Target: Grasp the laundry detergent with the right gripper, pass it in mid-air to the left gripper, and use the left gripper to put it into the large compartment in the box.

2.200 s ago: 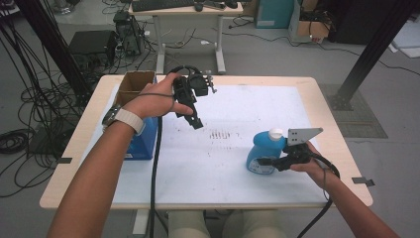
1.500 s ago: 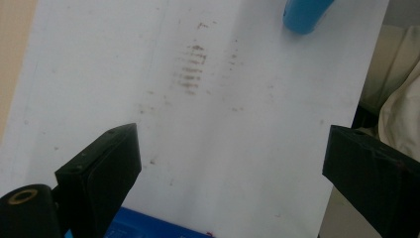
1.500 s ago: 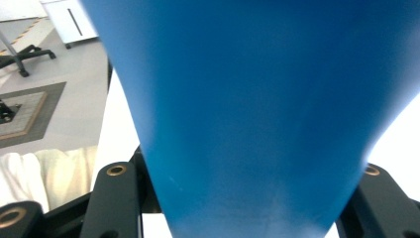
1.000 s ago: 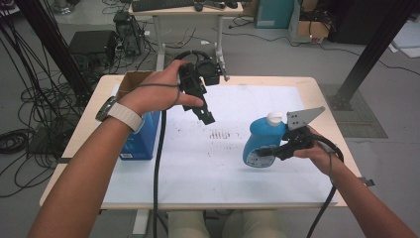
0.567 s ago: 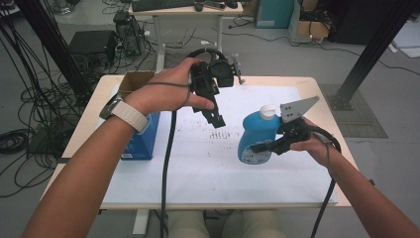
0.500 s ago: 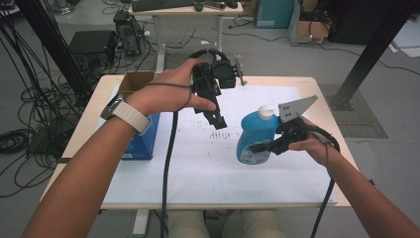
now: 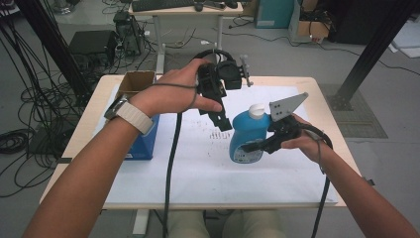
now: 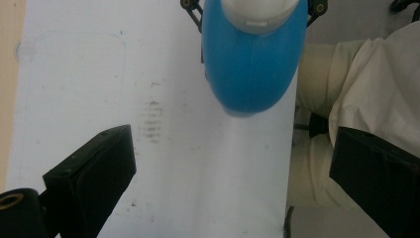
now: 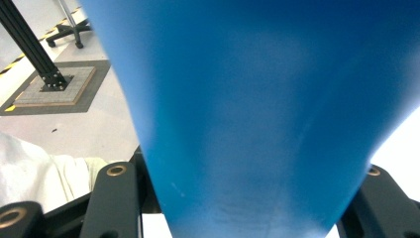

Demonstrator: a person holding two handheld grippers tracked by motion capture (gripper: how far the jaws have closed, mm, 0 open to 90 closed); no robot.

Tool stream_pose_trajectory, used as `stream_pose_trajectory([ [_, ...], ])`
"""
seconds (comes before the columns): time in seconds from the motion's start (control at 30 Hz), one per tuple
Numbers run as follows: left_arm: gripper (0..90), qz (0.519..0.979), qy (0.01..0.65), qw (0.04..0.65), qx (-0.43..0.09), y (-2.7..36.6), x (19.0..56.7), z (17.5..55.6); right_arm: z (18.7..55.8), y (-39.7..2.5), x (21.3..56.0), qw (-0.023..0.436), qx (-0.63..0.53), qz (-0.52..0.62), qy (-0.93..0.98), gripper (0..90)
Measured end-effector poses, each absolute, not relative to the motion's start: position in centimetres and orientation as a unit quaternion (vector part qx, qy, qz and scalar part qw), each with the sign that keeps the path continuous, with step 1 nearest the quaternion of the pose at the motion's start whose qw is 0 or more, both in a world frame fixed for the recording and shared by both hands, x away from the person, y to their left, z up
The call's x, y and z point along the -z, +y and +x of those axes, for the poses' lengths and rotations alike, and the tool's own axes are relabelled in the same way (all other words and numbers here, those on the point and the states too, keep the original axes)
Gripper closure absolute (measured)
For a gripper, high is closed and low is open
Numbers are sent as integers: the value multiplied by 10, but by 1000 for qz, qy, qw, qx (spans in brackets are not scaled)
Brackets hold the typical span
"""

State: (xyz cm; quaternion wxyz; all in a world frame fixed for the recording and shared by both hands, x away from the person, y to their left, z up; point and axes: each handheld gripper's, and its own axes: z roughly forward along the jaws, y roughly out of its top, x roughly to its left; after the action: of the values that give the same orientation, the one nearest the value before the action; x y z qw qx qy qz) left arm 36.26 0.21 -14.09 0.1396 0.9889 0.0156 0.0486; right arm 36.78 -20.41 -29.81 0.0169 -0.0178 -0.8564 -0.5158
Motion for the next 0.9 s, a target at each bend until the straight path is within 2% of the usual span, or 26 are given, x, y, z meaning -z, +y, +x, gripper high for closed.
stream_pose_trajectory([
  [0.9, 43, 989, 12, 142, -41, -6, 143, 364, 374, -176, 297, 20, 506, 7, -862, 430],
])
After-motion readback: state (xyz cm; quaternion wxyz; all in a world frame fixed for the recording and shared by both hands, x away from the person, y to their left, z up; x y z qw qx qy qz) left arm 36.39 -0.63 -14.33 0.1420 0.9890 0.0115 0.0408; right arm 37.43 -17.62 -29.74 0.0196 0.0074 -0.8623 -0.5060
